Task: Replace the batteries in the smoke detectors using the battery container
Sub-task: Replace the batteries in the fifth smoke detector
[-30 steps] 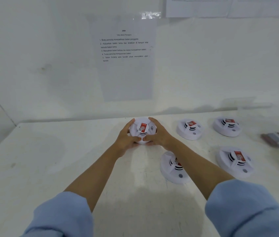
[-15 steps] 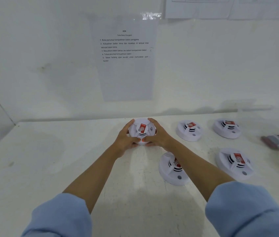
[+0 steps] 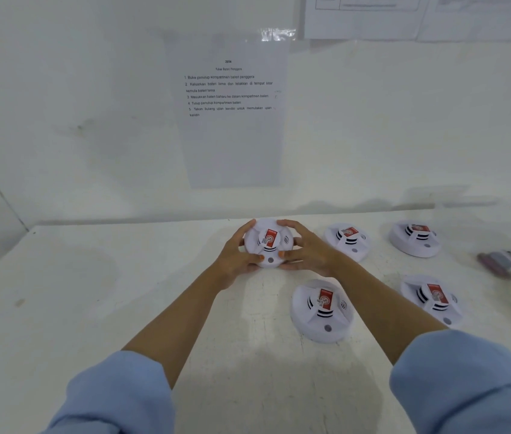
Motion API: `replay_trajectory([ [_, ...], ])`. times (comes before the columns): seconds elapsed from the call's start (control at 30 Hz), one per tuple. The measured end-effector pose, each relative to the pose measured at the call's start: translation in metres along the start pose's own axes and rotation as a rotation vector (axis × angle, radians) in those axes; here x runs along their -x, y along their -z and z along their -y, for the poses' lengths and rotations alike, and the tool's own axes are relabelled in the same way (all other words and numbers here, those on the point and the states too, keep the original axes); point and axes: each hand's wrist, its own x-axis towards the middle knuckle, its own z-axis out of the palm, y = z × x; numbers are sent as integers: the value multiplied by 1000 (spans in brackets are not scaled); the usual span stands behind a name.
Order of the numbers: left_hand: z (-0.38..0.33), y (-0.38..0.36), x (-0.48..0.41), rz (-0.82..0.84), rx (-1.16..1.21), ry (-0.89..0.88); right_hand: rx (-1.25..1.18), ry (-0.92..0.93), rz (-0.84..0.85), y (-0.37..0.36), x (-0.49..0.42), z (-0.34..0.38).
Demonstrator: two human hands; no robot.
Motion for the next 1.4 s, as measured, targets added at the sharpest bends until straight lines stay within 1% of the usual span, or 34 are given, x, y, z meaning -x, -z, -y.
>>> replay_trajectory([
  [0.2, -4, -4, -5, 68, -34, 20, 115, 74, 6, 12, 5, -3],
  [0.6, -3, -4, -6, 91, -62, 27, 121, 97, -19, 10, 5, -8],
  [0.97, -3, -4, -6, 115, -61, 16, 96, 108, -7, 10, 5, -10],
  [1.4, -6, -6, -3, 115, -62, 17, 93, 92, -14, 10, 4, -10],
])
